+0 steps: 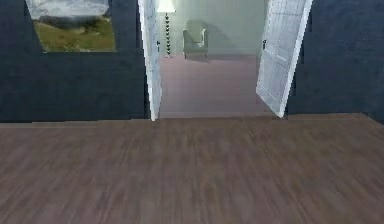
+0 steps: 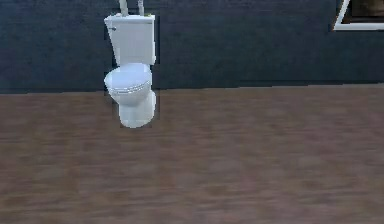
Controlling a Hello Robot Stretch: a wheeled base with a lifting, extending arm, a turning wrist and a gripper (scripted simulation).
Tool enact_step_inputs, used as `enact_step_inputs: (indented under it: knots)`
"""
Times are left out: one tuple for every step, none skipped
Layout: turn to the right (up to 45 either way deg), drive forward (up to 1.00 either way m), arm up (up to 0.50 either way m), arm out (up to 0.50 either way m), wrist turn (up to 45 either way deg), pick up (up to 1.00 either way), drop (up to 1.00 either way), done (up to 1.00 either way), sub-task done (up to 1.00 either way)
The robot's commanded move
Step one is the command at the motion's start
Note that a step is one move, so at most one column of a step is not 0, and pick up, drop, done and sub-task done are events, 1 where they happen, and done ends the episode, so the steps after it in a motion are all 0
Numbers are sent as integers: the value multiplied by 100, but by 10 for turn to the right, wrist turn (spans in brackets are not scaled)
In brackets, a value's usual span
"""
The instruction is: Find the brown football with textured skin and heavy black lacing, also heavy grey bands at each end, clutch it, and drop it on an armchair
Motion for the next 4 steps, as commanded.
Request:
enact_step_inputs:
  knots:
    - [0,100,0,0,0,0,0,0,0]
    - [0,100,0,0,0,0,0,0,0]
    - [-60,0,0,0,0,0,0,0,0]
    - [0,30,0,0,0,0,0,0,0]
